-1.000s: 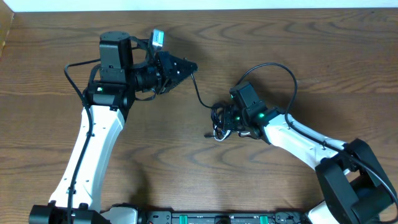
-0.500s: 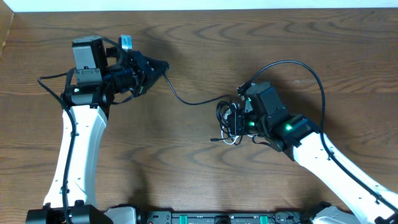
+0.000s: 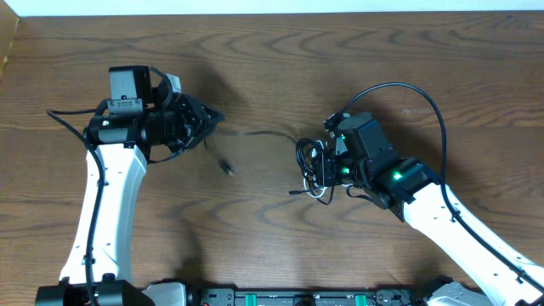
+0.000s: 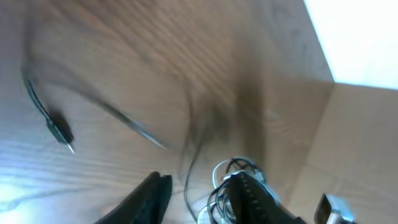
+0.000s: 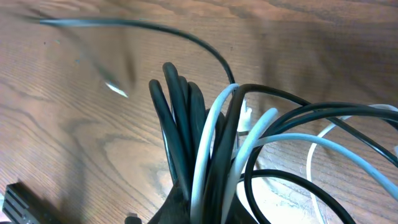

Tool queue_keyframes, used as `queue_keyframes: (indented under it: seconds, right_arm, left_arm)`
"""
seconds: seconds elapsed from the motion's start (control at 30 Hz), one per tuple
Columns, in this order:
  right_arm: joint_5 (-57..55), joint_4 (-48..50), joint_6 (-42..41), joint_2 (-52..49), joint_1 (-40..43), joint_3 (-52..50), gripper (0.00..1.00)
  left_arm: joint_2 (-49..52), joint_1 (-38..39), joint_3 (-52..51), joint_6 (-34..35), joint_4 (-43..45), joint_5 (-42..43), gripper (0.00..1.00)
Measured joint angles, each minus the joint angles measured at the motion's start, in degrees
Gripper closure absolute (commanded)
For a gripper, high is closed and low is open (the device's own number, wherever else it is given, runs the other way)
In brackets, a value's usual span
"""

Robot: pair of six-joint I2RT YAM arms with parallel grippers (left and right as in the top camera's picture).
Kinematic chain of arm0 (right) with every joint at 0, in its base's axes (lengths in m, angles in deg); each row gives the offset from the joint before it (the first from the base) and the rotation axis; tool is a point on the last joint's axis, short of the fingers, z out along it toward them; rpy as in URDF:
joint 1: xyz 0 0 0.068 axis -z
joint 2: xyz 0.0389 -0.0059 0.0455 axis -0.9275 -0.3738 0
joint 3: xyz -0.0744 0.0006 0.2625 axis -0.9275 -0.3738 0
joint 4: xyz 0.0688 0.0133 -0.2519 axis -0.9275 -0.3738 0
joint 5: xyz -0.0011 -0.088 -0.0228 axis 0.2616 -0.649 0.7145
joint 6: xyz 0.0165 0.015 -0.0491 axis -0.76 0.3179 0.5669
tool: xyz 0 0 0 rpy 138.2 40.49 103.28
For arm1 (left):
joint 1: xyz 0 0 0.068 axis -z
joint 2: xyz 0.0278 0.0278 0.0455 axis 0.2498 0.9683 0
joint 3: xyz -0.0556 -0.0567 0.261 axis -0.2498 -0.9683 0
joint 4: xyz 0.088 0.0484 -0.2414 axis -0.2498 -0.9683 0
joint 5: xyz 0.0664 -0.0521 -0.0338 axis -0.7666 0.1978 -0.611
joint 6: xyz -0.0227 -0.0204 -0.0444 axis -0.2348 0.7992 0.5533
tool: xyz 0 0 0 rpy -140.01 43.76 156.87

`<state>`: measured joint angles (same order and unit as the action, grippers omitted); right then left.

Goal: Untangle cables

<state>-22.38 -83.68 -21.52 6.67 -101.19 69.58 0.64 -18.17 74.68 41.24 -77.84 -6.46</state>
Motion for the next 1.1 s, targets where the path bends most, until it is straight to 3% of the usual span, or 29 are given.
queue_keyframes:
  seconds: [0.33,0.7,0.93,1.1]
  right_arm:
    - [0.0,0.1,-1.0,0.0,0.0,0.0,0.99]
    - [-1.4,3.5,-12.2,0.0,0.0,0.0,0.99]
    - [8.8,14.5,-16.7,1.1,1.9,0.0,0.99]
    - [14.5,16.3,-19.7,3.9,4.3,0.0,0.99]
  left_arm:
    - [0.0,0.0,0.0,-4.3,-8.3,-8.7,0.37]
    - [0.0,1.5,0.0,-15.0,-15.3,-3.5,0.36]
    - [0.0,5.3,0.0,-17.5,-16.1,-1.8,0.36]
    - [0.0,7.3,0.0,-16.8,-16.2,-1.6,0.36]
